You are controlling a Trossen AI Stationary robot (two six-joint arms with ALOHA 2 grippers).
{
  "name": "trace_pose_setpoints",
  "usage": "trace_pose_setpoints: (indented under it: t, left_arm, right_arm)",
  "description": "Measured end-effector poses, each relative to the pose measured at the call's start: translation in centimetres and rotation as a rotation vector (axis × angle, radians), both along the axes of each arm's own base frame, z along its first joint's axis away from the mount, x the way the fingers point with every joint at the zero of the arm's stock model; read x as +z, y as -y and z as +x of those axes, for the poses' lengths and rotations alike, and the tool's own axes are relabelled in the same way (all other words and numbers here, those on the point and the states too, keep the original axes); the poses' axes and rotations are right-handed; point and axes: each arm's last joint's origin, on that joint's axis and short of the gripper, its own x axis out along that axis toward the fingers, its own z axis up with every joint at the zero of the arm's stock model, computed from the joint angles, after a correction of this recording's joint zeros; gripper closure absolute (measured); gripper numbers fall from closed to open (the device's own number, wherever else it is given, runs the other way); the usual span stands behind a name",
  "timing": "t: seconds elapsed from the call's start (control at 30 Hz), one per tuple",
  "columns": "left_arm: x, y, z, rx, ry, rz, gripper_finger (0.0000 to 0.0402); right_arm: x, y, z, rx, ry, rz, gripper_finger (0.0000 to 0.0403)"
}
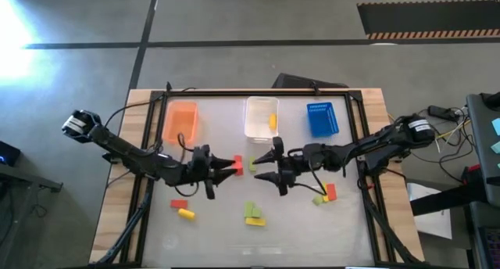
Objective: Sort & place blocks by color
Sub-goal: Put the bottom left orange block into the blue bin
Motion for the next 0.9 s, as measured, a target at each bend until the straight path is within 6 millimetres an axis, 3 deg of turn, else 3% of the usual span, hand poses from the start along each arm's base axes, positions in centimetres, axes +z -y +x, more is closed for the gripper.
trace_pose_setpoints:
  t: [0.23,0.57,0.9]
  left_arm:
    - [-1.7,-0.5,-0.6,-0.004,0.057,-0.026,0.0288]
    - [-2.0,-0.8,0.3,-0.027,0.058,-0.016,0.0288]
    - [-2.2,-1.1,0.5,-0.025,0.051,-0.01,0.0288]
  right_arm:
    - [-0.4,0.0,1.1,0.002,0.1,-0.023,0.0177]
    - [-0.9,0.0,3.4,-0.008,0.081,-0.039,0.0177]
    - [-0.4,0.1,4.1,0.01,0.019,-0.048,0.0177]
